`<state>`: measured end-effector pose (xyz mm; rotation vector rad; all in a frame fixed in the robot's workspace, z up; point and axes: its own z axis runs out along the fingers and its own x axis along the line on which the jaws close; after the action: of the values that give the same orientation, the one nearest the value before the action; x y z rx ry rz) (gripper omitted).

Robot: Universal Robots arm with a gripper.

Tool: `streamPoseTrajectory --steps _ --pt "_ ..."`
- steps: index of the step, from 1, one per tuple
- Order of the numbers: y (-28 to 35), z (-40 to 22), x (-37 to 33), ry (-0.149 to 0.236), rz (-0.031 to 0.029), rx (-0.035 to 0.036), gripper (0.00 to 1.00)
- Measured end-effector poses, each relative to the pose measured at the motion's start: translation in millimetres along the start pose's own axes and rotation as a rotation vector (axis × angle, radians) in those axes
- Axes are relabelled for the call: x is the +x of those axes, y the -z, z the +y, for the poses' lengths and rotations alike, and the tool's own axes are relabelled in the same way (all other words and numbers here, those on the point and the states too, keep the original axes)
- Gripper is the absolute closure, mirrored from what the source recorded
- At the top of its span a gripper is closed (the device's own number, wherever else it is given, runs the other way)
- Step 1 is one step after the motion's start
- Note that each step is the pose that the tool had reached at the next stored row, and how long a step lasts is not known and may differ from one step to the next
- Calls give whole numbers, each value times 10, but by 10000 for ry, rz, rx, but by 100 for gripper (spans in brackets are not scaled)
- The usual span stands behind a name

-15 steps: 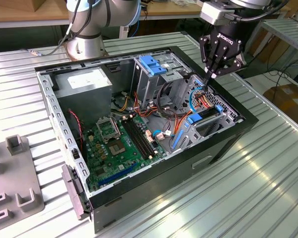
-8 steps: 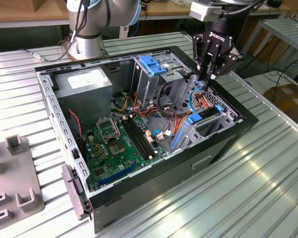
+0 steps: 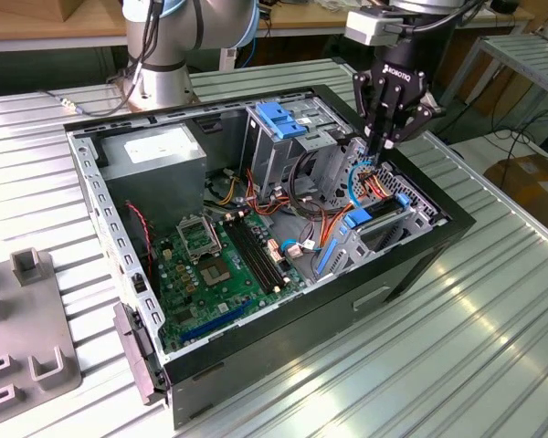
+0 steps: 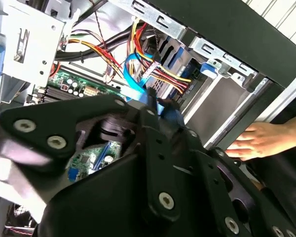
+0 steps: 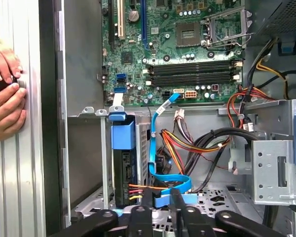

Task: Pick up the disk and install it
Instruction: 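Insert the second disk wire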

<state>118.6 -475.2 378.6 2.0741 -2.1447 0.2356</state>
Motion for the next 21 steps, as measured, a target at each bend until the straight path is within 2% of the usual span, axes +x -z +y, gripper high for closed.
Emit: streamPoseTrajectory --steps 1,2,4,12,13,14,18,21 --pt "-7 0 -2 -2 9 7 78" --pt "-8 0 -2 -3 15 11 78" --pt "-9 0 -2 -2 16 12 89" --pt "-18 0 -4 -3 12 12 89" --pt "-23 0 -5 -3 20 14 89" --pt "-30 0 -7 -3 39 17 82" --pt "-63 1 -16 -6 91 31 82" --pt "-86 1 -22 -7 101 33 84"
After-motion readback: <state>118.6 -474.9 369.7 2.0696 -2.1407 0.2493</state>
